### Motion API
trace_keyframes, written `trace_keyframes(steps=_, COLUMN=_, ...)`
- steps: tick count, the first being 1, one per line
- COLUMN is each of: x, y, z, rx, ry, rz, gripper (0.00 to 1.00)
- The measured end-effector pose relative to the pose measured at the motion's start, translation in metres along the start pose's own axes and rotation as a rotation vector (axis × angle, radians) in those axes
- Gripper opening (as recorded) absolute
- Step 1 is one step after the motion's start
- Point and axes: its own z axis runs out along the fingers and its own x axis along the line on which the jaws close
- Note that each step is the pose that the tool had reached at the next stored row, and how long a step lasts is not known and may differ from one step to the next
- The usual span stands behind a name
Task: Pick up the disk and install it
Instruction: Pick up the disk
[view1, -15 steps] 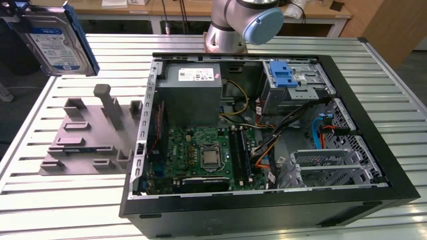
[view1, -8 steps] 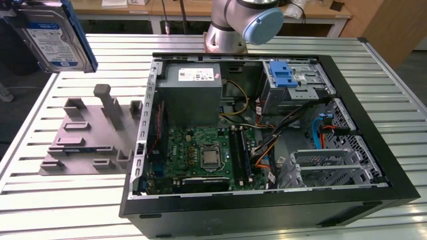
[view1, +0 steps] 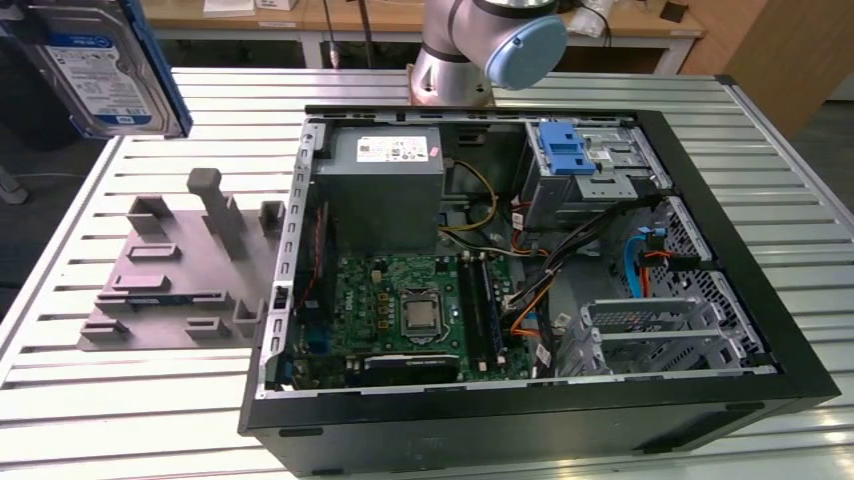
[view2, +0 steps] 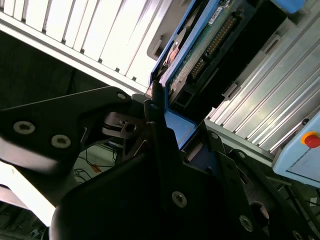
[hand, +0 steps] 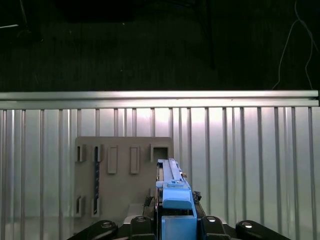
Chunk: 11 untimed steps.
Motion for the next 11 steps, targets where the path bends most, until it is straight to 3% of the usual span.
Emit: trace_keyframes(steps=11, x=-0.0007, y=0.0004, z=-0.0155, rx=-0.0001, ry=0.0001, rz=0.000, gripper=0.36)
